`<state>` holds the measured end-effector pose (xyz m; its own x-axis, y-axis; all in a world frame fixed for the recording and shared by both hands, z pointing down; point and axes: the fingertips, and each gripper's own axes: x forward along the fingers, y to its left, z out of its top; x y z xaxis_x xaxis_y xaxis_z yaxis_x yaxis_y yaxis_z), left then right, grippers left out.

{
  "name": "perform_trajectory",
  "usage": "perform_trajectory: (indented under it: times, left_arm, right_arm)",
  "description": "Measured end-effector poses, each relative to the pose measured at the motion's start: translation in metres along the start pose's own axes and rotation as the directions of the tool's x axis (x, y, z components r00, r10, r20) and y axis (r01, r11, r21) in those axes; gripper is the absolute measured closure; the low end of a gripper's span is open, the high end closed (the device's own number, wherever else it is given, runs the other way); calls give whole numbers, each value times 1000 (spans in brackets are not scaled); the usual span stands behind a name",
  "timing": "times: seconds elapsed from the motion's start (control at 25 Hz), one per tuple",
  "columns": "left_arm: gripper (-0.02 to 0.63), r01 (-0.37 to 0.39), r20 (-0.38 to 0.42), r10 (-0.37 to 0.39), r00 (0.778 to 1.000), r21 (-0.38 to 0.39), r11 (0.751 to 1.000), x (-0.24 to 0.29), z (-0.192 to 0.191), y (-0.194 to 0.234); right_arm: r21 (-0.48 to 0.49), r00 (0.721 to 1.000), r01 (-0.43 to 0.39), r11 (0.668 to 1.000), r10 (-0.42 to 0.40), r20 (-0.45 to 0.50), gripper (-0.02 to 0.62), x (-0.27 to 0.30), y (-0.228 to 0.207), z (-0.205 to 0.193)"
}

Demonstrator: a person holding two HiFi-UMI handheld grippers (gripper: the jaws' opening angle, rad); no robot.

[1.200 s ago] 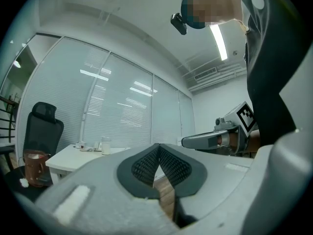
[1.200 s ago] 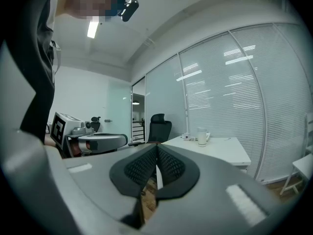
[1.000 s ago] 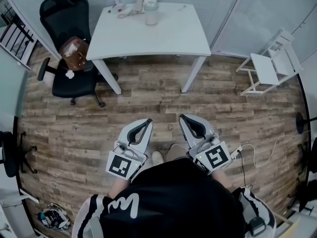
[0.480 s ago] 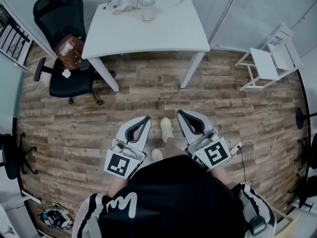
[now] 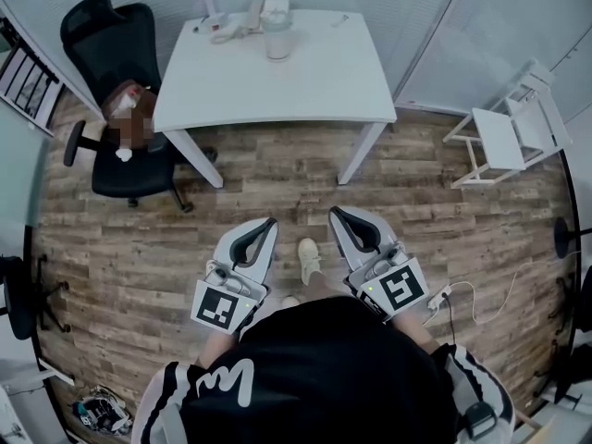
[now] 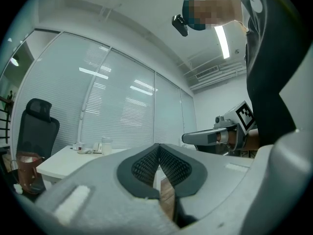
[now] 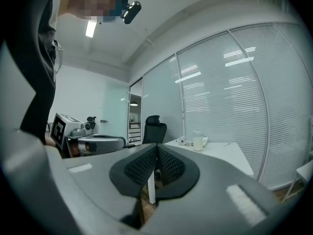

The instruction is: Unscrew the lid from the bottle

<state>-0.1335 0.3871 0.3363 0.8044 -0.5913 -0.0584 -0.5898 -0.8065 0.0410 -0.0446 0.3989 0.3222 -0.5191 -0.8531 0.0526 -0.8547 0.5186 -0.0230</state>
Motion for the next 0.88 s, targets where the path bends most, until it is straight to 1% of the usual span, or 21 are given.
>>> perform_trajectory:
  times: [0.36, 0.6, 0.88]
  left_arm:
    - [601, -2, -3, 2, 1000, 12, 1000, 64, 2, 45]
    - [601, -31, 11, 31, 999, 19, 999, 98, 8, 72]
    - [601, -46, 12, 46, 999, 23, 999, 138, 6, 90]
  right_arm:
    - [-9, 1000, 0, 1000, 0, 12, 594, 50, -61, 11]
    - [-15, 999, -25, 1000, 25, 29, 594, 79, -94, 19]
    - [-28, 998, -55, 998, 56, 28, 594, 105, -130, 21]
